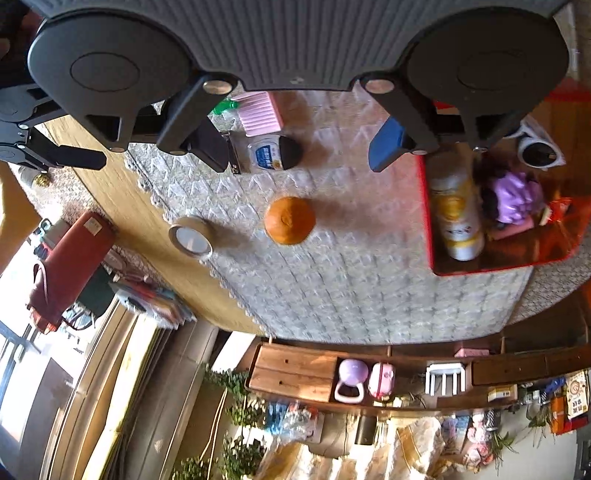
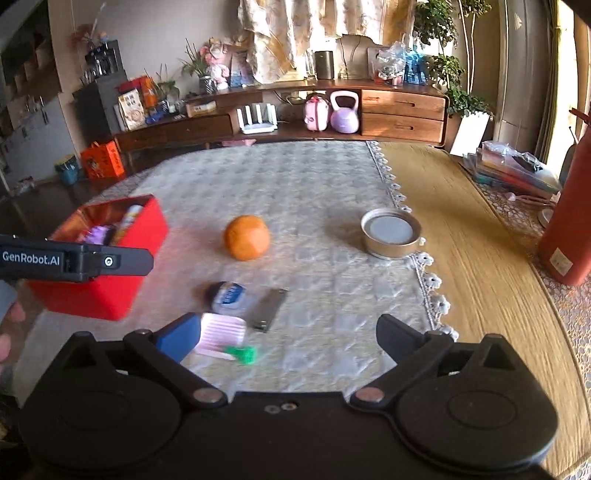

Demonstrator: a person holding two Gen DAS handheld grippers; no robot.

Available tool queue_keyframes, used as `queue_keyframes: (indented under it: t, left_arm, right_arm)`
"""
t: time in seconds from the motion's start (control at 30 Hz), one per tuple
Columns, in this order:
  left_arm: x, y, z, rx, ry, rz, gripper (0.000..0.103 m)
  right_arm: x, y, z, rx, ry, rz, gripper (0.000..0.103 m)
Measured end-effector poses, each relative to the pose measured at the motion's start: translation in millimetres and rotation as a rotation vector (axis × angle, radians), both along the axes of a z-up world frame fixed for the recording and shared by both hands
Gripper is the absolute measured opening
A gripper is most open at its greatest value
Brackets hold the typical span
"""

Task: Organize rigid objects
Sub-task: 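Move the left tool to the blue-labelled bottle while the right tool approaches the nail clipper, then grasp the blue-labelled bottle with the left tool while the right tool grasps the nail clipper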

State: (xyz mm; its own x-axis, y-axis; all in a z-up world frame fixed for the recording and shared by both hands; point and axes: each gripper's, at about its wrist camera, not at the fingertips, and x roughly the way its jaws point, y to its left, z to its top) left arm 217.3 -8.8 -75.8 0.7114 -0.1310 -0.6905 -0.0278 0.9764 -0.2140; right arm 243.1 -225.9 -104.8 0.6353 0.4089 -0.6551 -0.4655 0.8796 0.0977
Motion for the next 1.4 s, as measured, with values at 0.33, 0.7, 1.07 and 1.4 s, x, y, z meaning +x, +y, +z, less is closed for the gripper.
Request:
queue_keyframes:
  t: [0.33, 0.7, 1.07, 1.4]
  left_arm:
    - [43, -25, -36, 0.039, 0.100, -0.005, 0.083]
    - [70, -44, -65, 0.106, 0.148, -0.017, 0.083]
    - [79, -47, -78, 0.135, 0.136, -0.015, 0.082]
    - [69, -49, -80, 0.210, 0.090, -0.046, 0.055]
  right_arm:
    - [25, 24, -32, -0.063, 0.003, 0.023, 0.091]
    - [45, 42, -55, -0.097, 0.010, 0.028, 0.076]
    - [46, 48, -60, -0.122, -0.025, 0.079, 0.058]
    - [47, 36, -59, -0.111, -0.039, 0.105, 0.031]
